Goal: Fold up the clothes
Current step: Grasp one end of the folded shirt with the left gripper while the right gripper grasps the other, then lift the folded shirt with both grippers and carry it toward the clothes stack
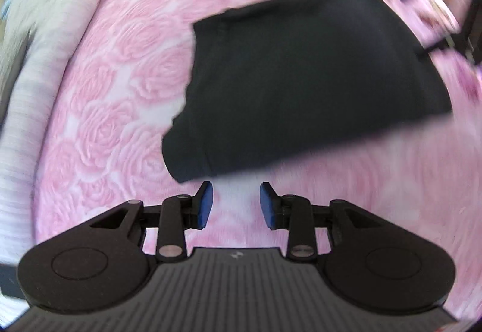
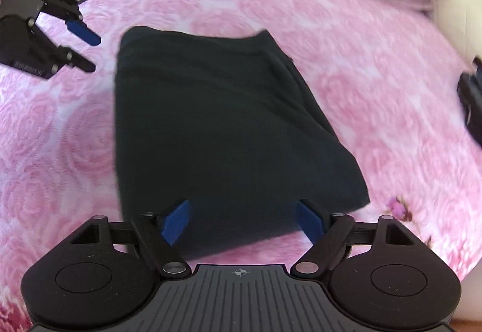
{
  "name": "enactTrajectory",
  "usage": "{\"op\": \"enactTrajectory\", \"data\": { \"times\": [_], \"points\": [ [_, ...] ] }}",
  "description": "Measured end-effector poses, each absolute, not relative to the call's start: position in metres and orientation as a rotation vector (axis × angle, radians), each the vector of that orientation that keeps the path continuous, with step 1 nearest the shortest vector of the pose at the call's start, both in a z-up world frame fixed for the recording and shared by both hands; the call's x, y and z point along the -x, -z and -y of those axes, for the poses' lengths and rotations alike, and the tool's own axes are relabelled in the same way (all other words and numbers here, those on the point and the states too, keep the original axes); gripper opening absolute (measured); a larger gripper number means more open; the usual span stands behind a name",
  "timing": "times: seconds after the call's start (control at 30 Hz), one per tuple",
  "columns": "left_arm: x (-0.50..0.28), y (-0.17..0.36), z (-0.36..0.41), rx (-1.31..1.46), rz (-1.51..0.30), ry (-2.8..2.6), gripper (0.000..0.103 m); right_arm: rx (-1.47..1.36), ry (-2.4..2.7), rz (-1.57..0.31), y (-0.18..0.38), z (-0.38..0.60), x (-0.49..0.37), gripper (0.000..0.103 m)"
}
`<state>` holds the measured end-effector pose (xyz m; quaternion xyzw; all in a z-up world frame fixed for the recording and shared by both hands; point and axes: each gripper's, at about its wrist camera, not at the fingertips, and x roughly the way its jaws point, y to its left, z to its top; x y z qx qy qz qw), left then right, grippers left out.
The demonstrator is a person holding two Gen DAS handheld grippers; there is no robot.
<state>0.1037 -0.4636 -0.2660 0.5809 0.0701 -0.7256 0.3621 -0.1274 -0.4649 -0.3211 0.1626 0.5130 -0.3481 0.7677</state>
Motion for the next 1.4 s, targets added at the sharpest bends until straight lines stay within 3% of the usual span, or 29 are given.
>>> {"op": "enactTrajectory", "data": {
  "times": [0.27, 0.47, 0.57, 0.73, 0.83, 0.9, 0.93, 0.97, 1.07, 1.23, 1.33, 1.4],
  "points": [
    [-0.092, 0.305, 0.421, -1.531, 0.433, 2.021, 0.044, -0.122, 0.750, -1.179, 0.337, 0.389, 0.070, 0.081],
    [-0.076, 0.351, 0.427, -1.562, 0.774, 2.045, 0.045, 0.050, 0.780, -1.237, 0.387, 0.381, 0.041, 0.081],
    [-0.083, 0.376, 0.430, -1.565, 1.041, 1.956, 0.048, 0.158, 0.766, -1.271, 0.410, 0.380, 0.035, 0.081],
    [-0.088, 0.386, 0.454, -1.572, 1.059, 1.871, 0.042, 0.298, 0.824, -1.260, 0.417, 0.377, 0.052, 0.081],
    [-0.081, 0.391, 0.459, -1.597, 1.098, 1.882, 0.032, 0.336, 0.822, -1.253, 0.421, 0.382, 0.061, 0.081],
    [-0.078, 0.387, 0.465, -1.631, 1.037, 1.905, 0.019, 0.352, 0.785, -1.251, 0.421, 0.384, 0.064, 0.080],
    [-0.077, 0.384, 0.467, -1.650, 1.005, 1.914, 0.018, 0.332, 0.754, -1.249, 0.419, 0.387, 0.067, 0.065],
    [-0.076, 0.380, 0.466, -1.661, 0.979, 1.924, 0.015, 0.299, 0.725, -1.249, 0.416, 0.392, 0.071, 0.041],
    [-0.075, 0.363, 0.464, -1.668, 0.903, 1.952, 0.012, 0.245, 0.654, -1.243, 0.397, 0.406, 0.085, 0.023],
    [-0.060, 0.315, 0.425, -1.649, 0.698, 2.004, 0.011, 0.268, 0.636, -1.202, 0.342, 0.415, 0.123, 0.021],
    [-0.053, 0.315, 0.382, -1.639, 0.577, 2.048, 0.013, 0.290, 0.583, -1.238, 0.333, 0.391, 0.148, 0.021],
    [-0.048, 0.329, 0.360, -1.638, 0.547, 2.041, 0.021, 0.329, 0.548, -1.274, 0.348, 0.372, 0.163, 0.021]
  ]
}}
